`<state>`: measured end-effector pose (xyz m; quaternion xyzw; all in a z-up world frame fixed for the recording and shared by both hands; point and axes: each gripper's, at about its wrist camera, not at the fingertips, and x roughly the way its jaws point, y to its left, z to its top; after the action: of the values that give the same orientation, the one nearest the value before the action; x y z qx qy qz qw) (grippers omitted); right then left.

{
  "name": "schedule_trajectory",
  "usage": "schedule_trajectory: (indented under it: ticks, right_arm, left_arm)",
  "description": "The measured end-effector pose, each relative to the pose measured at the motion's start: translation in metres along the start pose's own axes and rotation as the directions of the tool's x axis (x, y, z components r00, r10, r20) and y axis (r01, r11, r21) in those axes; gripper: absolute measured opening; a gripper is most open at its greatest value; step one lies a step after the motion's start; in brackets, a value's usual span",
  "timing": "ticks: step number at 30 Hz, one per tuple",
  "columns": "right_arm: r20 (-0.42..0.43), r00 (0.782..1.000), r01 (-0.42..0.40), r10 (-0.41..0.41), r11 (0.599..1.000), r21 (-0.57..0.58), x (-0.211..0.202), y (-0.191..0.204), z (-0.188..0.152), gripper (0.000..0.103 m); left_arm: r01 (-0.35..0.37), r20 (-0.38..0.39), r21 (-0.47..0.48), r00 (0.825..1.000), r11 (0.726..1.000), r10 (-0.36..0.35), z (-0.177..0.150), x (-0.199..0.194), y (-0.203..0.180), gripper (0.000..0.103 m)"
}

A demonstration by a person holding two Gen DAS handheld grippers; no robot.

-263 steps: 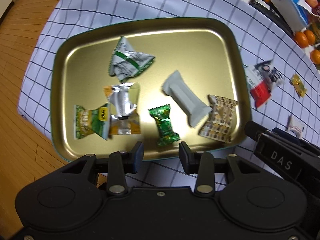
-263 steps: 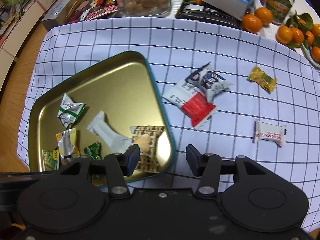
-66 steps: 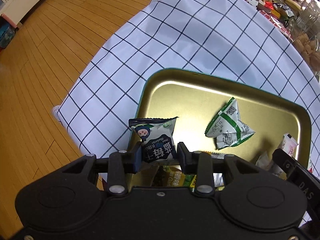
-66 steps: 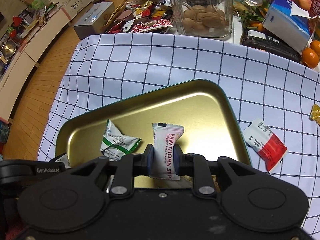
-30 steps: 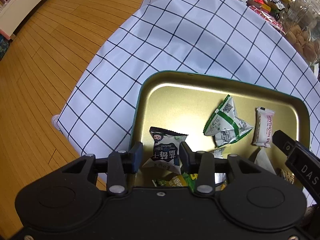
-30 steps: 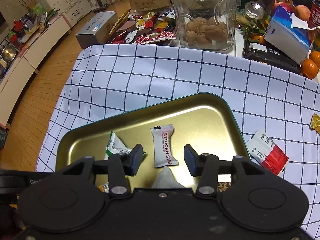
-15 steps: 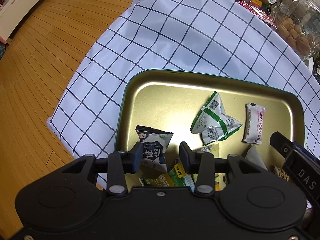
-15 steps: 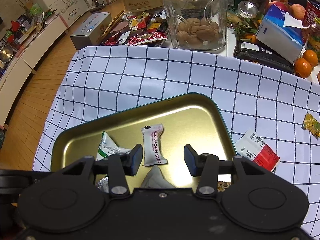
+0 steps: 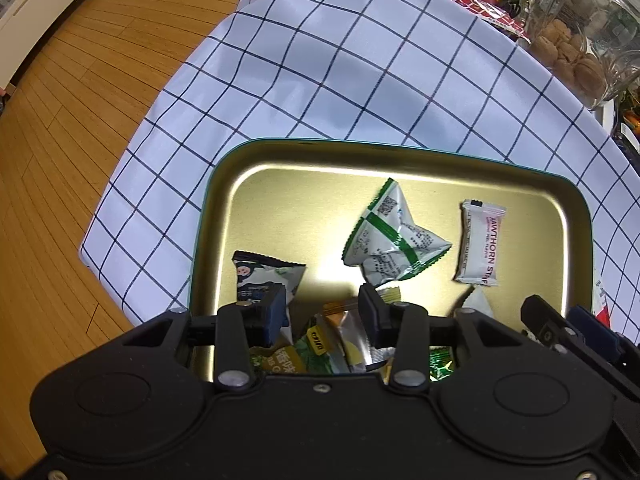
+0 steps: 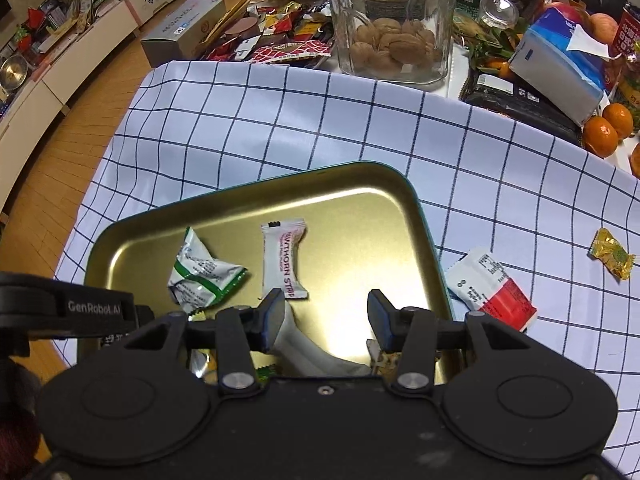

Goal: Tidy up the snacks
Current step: 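Move the left gripper to the red-white packet while the right gripper approaches the gold candy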

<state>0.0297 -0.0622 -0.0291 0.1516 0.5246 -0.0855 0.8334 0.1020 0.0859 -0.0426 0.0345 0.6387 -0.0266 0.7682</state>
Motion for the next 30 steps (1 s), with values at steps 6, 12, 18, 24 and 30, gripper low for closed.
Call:
schedule_trajectory:
  ticks: [6,12,18,24,30]
  right_arm:
    - [0.016,1.0,0.02,-0.021,0.999,0.037,-0.007,-0.024,0.006,0.049]
    - [0.029,0.998,0.052,-0.055,0.995,0.086,-0.011,-0.057,0.016,0.049]
    - [0.026,0.994,0.102,-0.106,0.986,0.135,-0.011,-0.098,0.024,0.049]
    - [0.006,0.99,0.137,-0.141,0.968,0.213,-0.011,-0.148,0.027,0.049]
    - [-0.004,0.982,0.182,-0.19,0.937,0.298,-0.013,-0.198,0.031,0.049]
  left_arm:
    - [0.009,0.001,0.02,1.0,1.0,-0.009,0.0,0.0,-0.017,0.05]
    - [0.02,0.0,0.048,1.0,0.999,-0.02,0.001,0.002,-0.042,0.05]
    - [0.051,0.011,0.074,0.999,0.996,-0.052,0.001,-0.002,-0.074,0.05]
    - [0.064,0.036,0.129,0.997,0.99,-0.069,-0.006,-0.003,-0.109,0.05]
    - [0.093,0.037,0.169,0.994,0.981,-0.1,-0.013,-0.003,-0.138,0.05]
